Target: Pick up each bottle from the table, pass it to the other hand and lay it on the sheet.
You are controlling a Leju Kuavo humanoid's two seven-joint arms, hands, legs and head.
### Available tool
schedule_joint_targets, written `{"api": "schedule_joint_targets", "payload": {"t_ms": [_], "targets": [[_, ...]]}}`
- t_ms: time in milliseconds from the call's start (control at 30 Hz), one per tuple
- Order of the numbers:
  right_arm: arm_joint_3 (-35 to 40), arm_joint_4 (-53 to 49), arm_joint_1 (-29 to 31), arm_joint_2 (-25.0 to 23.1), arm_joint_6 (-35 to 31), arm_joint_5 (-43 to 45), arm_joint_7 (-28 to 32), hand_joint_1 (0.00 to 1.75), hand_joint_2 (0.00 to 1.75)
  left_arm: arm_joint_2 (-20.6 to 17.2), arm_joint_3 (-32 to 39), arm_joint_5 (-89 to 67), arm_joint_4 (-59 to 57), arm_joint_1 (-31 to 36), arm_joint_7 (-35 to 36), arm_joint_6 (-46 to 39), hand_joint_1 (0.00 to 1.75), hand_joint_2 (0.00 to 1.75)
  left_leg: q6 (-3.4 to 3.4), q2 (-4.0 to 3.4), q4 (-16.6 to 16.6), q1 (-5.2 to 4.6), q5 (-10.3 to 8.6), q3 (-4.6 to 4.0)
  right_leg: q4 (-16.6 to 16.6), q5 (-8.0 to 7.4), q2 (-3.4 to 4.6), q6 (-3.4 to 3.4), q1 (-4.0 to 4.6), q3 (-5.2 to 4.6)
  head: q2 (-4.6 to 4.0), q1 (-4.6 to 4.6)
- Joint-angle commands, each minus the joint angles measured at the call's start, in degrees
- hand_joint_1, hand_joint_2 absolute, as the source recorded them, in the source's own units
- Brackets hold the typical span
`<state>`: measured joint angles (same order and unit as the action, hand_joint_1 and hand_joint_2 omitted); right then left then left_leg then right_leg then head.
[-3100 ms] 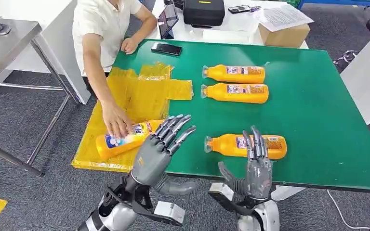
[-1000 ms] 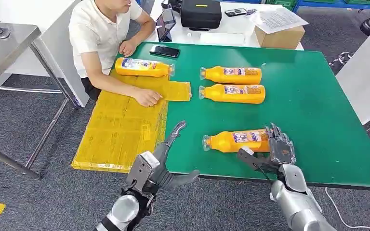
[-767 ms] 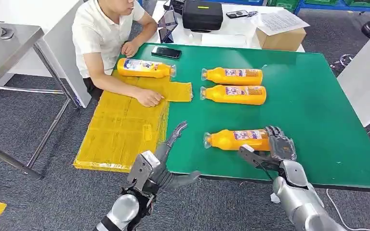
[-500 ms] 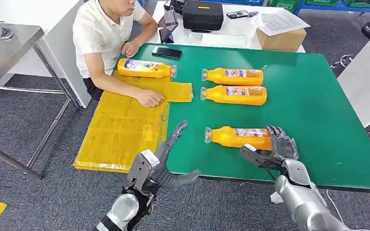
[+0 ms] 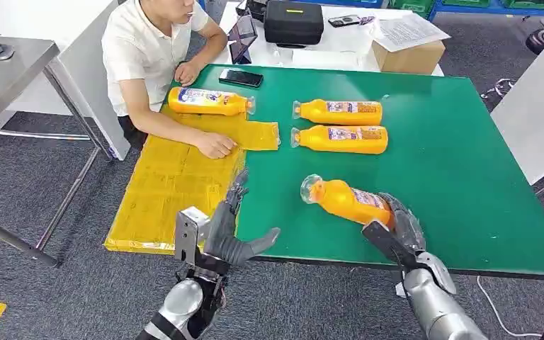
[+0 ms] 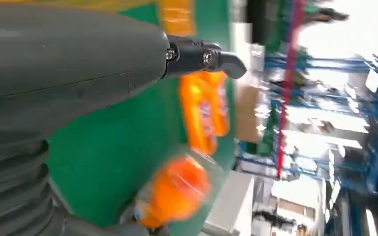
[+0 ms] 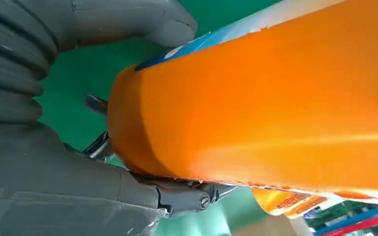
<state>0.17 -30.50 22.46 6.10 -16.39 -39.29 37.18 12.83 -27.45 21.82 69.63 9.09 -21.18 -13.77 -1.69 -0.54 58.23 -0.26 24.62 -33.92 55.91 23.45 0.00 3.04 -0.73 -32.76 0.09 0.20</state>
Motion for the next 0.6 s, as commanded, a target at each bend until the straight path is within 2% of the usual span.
{"api": "schedule_joint_targets", "payload": {"t_ms": [33, 167, 300, 600], "targets": [[0.81, -23.81, -11.28, -6.31, 5.85, 14.63, -4.26, 1.75, 1.75, -0.82, 5.48, 8.63, -6.82, -4.18, 0.81, 3.41, 0.0, 1.75, 0.14, -0.02, -0.11, 0.07, 0.03, -0.03, -0.05, 0.04, 0.05, -0.15, 0.06, -0.05, 0.0, 0.0], [2.1, -29.79, -12.89, -7.21, 6.14, 20.16, -3.82, 1.75, 1.75, -0.96, 4.15, 10.92, -4.05, -4.49, 2.23, 3.88, 0.0, 1.75, 0.2, 0.0, -0.04, 0.07, 0.01, -0.47, 0.08, 0.09, 0.07, -0.14, 0.07, -0.41, 0.0, -0.04], [3.45, -37.67, -16.56, -9.26, 3.41, 23.82, -5.6, 1.75, 1.75, -0.76, 3.71, 10.4, 2.56, -6.21, 0.19, 2.4, 0.0, 1.75, 0.2, 0.21, 0.01, 0.05, 0.01, -0.75, 0.16, 0.15, -0.08, -0.14, 0.04, -0.61, 0.0, -0.02], [10.11, -32.4, -14.78, -8.72, 5.71, 22.25, -8.09, 1.75, 1.75, -1.71, 0.81, 9.03, 6.21, -5.25, 1.41, 5.86, 0.0, 1.75, 0.15, 0.32, -0.03, 0.03, -0.09, -1.26, 0.09, 0.03, -0.15, -0.07, 0.01, -1.08, 0.0, -0.04]]}}
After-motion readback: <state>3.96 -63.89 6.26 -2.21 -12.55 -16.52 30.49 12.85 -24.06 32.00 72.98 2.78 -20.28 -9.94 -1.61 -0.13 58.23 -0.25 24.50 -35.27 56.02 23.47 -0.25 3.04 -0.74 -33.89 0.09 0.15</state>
